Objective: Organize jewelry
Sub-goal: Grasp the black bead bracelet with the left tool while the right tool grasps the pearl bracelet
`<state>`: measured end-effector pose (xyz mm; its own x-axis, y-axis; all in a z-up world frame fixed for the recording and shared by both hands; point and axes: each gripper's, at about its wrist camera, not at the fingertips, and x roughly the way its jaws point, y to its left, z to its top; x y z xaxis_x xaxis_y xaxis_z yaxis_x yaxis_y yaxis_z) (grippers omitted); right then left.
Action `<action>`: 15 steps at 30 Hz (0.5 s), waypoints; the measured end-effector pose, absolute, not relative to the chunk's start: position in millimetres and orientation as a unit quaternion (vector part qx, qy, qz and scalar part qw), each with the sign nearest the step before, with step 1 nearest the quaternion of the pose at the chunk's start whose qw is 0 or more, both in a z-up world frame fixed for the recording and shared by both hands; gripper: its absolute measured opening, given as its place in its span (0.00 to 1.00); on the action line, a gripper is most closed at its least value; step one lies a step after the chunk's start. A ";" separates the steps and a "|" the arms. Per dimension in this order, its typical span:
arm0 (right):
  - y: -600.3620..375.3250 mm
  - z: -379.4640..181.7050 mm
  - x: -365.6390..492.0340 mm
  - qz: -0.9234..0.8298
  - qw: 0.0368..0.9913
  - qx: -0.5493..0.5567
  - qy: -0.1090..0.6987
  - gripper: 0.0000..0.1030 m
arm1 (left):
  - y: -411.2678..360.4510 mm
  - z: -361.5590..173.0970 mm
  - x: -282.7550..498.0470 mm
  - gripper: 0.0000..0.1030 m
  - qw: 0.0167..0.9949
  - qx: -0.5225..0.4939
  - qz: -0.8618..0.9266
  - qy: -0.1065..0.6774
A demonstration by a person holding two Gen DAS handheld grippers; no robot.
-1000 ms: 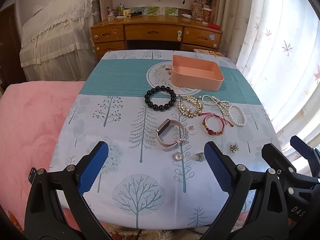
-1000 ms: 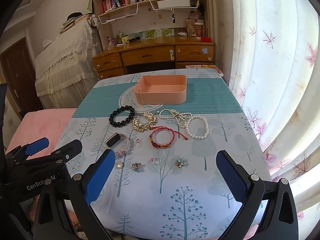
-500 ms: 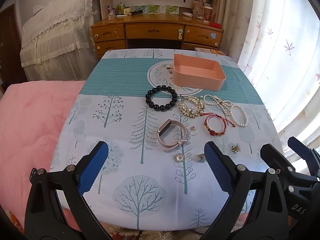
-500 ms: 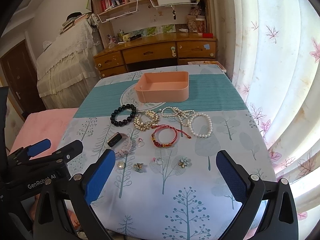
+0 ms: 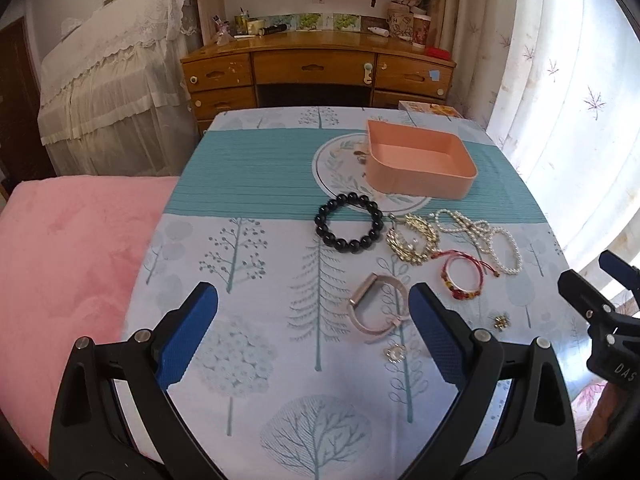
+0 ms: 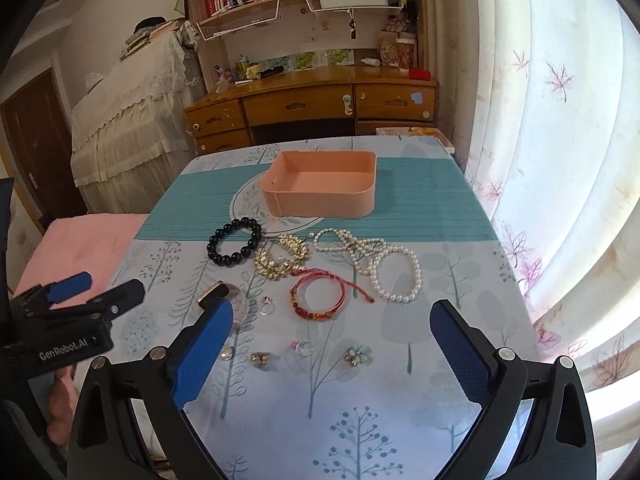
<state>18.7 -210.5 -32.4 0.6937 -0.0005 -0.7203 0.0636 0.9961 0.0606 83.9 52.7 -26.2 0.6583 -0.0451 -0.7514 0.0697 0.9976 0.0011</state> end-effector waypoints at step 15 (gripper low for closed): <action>-260.3 -86.7 179.3 0.043 0.838 0.098 0.535 0.59 | 80.8 -86.8 214.7 0.93 0.839 0.008 -0.050 0.541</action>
